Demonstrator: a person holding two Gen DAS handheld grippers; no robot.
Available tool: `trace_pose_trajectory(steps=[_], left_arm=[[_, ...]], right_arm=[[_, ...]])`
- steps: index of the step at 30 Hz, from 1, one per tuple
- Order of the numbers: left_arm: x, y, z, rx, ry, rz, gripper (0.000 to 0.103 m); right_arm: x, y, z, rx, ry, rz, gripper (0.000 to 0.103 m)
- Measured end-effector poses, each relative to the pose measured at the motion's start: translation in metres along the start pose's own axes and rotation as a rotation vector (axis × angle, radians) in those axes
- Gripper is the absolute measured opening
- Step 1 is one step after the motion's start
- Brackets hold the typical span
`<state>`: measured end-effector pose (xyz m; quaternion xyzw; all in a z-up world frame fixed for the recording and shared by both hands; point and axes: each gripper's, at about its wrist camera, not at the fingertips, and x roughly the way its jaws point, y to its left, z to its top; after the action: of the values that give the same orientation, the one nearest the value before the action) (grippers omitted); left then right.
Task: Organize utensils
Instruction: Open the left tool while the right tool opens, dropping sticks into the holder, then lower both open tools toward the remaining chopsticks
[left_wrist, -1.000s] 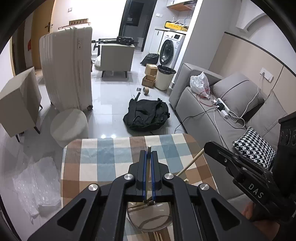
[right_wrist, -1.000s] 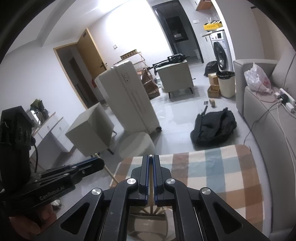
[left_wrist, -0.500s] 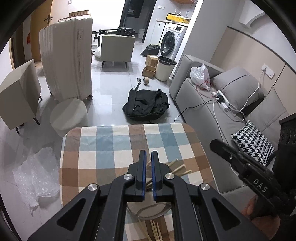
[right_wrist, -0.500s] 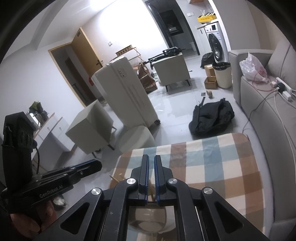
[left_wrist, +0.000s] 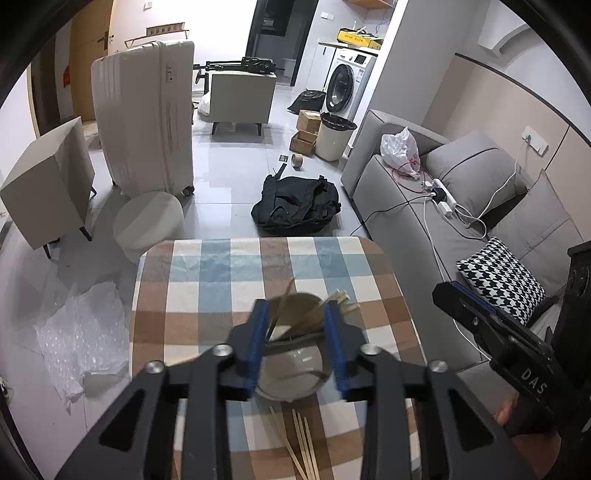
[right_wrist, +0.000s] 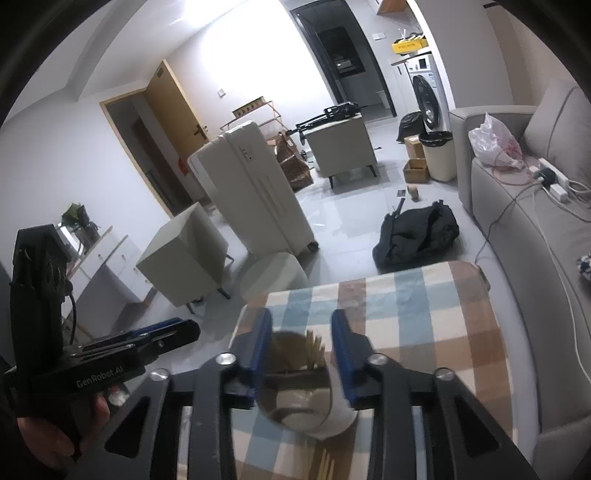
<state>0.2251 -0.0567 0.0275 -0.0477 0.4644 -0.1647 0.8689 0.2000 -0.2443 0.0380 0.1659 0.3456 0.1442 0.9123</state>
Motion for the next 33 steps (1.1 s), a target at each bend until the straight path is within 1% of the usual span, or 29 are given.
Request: trace_pose_trajectory(steps=[2,3,4,5,9,13,15,17,19,24,26,31,33], left_arm=[[-0.006,-0.005,-0.007,0.008,-0.007,0.006,0.04],[-0.008,-0.009,-0.012,0.017,-0.011,0.007,0.042],[-0.008,-0.013,-0.016,0.024,-0.01,0.01,0.047],[-0.009,-0.016,-0.021,0.031,-0.008,0.013,0.051],[-0.008,-0.026,-0.043,0.047,0.022,0.018,0.056],[-0.004,-0.026,-0.066,0.026,0.066,0.028,0.059],[-0.004,-0.024,-0.076,0.016,0.073,0.03,0.061],[-0.004,-0.024,-0.084,0.006,0.084,0.043,0.067],[-0.001,-0.02,-0.095,-0.015,0.098,0.047,0.069],[0.013,-0.009,-0.117,-0.081,0.16,0.035,0.07],[0.02,-0.004,-0.126,-0.11,0.179,0.031,0.07],[0.041,0.005,-0.149,-0.151,0.244,0.036,0.07],[0.051,0.008,-0.157,-0.16,0.271,0.04,0.07]], right_arm=[[-0.009,0.0,-0.007,0.003,0.002,-0.004,0.041],[-0.013,-0.001,-0.012,0.003,0.006,-0.006,0.043],[-0.016,-0.002,-0.015,0.003,0.011,-0.008,0.048],[-0.018,-0.002,-0.019,0.003,0.017,-0.009,0.051],[-0.028,-0.006,-0.044,-0.008,0.049,-0.031,0.051],[-0.04,-0.016,-0.07,0.014,0.073,-0.047,0.055],[-0.045,-0.021,-0.08,0.023,0.085,-0.054,0.057],[-0.05,-0.028,-0.092,0.031,0.101,-0.067,0.062],[-0.051,-0.033,-0.101,0.039,0.114,-0.074,0.066],[-0.044,-0.036,-0.121,0.033,0.161,-0.085,0.072],[-0.038,-0.035,-0.131,0.018,0.183,-0.087,0.078],[-0.019,-0.037,-0.156,-0.009,0.263,-0.095,0.079],[-0.011,-0.041,-0.162,0.005,0.289,-0.108,0.083]])
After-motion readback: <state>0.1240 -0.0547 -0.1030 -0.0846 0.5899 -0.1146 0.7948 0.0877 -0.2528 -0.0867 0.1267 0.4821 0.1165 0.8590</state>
